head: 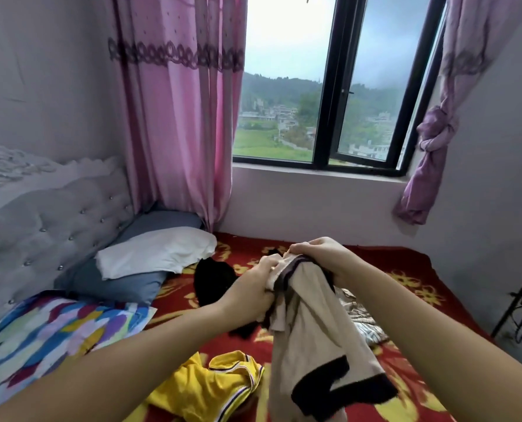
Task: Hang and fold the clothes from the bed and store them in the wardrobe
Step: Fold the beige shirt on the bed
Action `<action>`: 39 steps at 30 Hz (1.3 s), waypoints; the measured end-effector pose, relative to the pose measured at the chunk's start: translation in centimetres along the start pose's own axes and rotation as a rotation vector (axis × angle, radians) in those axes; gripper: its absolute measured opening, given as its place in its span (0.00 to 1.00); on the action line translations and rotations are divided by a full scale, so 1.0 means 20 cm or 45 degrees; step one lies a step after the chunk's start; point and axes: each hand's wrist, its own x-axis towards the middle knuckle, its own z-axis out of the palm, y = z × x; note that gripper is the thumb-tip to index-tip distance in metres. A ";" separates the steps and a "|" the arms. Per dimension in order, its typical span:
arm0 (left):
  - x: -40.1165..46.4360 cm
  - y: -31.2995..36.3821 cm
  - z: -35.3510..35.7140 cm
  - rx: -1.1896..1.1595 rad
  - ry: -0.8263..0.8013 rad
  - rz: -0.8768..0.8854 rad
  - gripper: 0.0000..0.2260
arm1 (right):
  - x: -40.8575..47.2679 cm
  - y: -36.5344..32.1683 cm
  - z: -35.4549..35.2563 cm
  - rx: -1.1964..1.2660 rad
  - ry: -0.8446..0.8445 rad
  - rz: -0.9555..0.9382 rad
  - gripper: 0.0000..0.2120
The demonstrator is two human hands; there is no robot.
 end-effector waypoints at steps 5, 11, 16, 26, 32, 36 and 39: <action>0.15 0.09 -0.14 -0.083 0.257 -0.120 0.10 | -0.07 -0.01 -0.15 -0.403 -0.354 0.056 0.14; 0.37 0.21 -0.23 -0.109 0.334 -0.212 0.16 | -0.12 -0.03 -0.24 -0.959 -0.305 0.033 0.10; 0.49 0.20 -0.42 -0.091 0.346 -0.237 0.15 | -0.09 0.03 -0.42 -1.023 0.040 0.126 0.06; 0.45 -0.01 -0.72 -0.046 0.305 -0.350 0.13 | -0.15 0.02 -0.71 -0.541 0.329 0.033 0.16; 0.43 0.10 -0.72 -0.045 -0.066 -0.346 0.26 | -0.14 -0.01 -0.34 -0.780 -0.353 0.092 0.17; 0.46 0.22 -0.69 -0.065 -0.273 -0.353 0.19 | -0.06 0.00 0.02 -0.675 -0.427 -0.128 0.31; 0.44 0.26 -0.75 -0.188 -0.351 -0.270 0.18 | 0.00 -0.02 0.12 -0.582 -0.441 -0.217 0.30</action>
